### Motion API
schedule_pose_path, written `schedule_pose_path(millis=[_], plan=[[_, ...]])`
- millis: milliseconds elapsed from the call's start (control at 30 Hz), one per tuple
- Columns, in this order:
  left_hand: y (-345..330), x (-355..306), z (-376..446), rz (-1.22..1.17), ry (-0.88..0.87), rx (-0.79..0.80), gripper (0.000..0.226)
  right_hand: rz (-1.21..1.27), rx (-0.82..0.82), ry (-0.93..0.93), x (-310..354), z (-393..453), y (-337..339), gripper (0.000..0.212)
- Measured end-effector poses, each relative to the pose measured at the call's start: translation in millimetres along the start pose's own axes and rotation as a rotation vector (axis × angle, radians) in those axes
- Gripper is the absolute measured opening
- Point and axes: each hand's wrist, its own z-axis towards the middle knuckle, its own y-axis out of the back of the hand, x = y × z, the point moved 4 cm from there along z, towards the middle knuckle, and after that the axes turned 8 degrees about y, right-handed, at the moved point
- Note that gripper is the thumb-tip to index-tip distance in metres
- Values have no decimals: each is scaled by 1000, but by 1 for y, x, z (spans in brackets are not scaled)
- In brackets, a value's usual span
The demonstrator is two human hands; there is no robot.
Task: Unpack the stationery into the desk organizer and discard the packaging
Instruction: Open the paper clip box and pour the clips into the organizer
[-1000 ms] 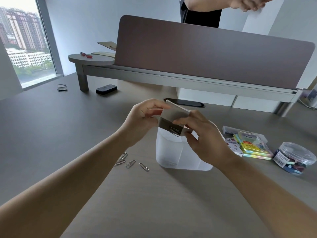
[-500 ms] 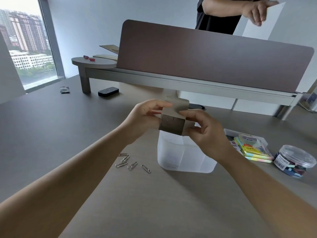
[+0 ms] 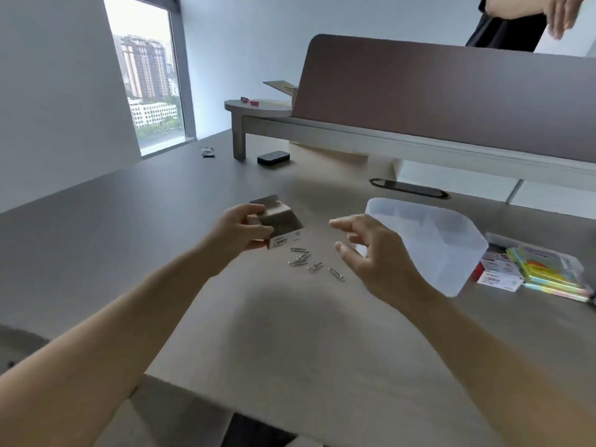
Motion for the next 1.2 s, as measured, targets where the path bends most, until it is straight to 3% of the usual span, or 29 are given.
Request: schedule_pose_path(millis=[200,433,567,633,700,867,1000,1200], plan=[[32,28,12,436,-29,-313,46,-177,180,-88,-33,-14,-36,34],[37,26,33,607,-66,-341,45,-237,256,-15,-44,-6,-52,35],[32,13,15,731,-322,-505,45,-261,359,49,-40,-1,-57,35],[18,5,0,792,-495,-458,43,-286,372,63,-38,-2,-55,33],[-1,4,-9,849,-584,-307,41,-312,392,70,-39,-4,-51,33],[-46,20,3,1048,-518,-37,39,-362,518,63,-42,-12,-41,52],[-54,31,20,1147,-383,-29,43,-329,541,99,-39,-20,-29,61],[-51,30,26,1150,-412,-39,34,-285,449,109,-42,-24,-23,41]])
